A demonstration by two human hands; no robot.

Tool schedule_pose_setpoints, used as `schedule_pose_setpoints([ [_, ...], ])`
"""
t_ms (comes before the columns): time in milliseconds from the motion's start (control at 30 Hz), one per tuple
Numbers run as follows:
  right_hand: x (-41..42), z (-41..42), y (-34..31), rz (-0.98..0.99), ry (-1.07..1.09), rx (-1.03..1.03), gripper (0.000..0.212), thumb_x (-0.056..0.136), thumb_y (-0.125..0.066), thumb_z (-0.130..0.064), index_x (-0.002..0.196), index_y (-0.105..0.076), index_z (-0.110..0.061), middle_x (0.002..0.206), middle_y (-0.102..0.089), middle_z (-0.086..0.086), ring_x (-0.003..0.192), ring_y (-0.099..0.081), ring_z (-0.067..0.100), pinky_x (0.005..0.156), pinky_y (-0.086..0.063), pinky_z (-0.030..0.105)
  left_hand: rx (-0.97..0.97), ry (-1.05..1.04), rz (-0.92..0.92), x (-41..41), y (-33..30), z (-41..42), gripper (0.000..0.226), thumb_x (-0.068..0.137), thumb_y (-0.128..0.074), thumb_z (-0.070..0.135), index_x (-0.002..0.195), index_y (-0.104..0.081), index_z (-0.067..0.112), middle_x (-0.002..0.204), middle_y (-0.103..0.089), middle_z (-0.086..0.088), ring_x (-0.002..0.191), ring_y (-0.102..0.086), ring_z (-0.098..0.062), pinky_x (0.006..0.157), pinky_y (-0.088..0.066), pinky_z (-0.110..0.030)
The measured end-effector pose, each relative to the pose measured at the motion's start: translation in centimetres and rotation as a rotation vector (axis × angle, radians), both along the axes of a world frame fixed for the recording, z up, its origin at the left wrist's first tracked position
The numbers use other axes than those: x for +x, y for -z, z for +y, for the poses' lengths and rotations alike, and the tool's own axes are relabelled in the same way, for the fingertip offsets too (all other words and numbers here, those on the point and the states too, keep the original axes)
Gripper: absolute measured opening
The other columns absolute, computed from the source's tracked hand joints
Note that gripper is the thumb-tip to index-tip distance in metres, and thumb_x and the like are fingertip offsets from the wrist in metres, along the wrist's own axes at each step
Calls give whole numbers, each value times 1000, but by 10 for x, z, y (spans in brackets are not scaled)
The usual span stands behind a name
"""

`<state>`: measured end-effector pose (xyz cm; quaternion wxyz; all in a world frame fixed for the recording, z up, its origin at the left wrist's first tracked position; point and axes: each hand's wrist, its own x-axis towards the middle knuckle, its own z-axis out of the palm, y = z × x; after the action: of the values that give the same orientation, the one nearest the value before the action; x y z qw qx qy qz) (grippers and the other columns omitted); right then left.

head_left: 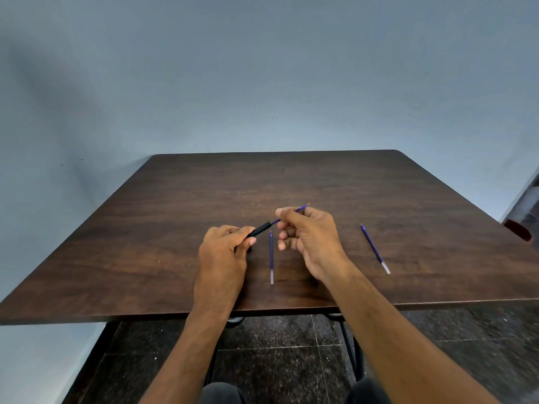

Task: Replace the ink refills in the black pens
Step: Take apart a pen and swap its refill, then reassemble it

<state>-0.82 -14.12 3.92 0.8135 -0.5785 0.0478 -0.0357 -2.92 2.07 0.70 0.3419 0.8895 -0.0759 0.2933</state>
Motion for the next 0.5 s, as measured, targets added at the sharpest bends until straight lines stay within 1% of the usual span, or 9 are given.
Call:
schedule_pose_setpoints([
  [100, 1, -6, -1, -6, 37, 116, 7, 89, -70, 1, 90, -73, 8, 67, -67, 16, 51, -58, 18, 45, -51, 31, -5, -5, 1, 1, 0, -1, 21, 87, -75, 11, 109, -78, 13, 98, -74, -5, 95, -60, -19, 75, -32, -9],
  [167, 1, -7, 0, -2, 22, 107, 8, 88, -71, 2, 88, -74, 10, 67, -68, 16, 52, -58, 18, 46, -52, 30, 4, -4, -5, 0, 0, -1, 21, 86, -76, 10, 107, -79, 12, 96, -74, -5, 94, -62, -22, 76, -33, -11],
  [233, 0, -6, 2, 21, -18, 53, 8, 88, -72, 1, 86, -74, 9, 69, -69, 17, 51, -59, 17, 46, -52, 30, 10, 3, -12, 0, 0, -1, 21, 86, -77, 9, 106, -79, 12, 95, -74, -5, 93, -62, -22, 75, -32, -9],
  [367, -1, -2, 5, 61, -87, -35, 12, 87, -76, -3, 85, -74, 8, 71, -69, 17, 52, -58, 17, 47, -52, 30, 3, 1, 3, 1, 1, 1, 21, 88, -75, 10, 107, -79, 14, 98, -73, -4, 93, -56, -13, 78, -30, 2],
  [500, -2, -6, 4, 63, -96, -22, 12, 85, -79, -5, 84, -75, 6, 72, -70, 15, 52, -59, 16, 47, -53, 29, 2, 14, -3, 0, 0, 0, 20, 87, -75, 8, 106, -79, 13, 97, -74, -5, 93, -57, -14, 80, -30, 3],
])
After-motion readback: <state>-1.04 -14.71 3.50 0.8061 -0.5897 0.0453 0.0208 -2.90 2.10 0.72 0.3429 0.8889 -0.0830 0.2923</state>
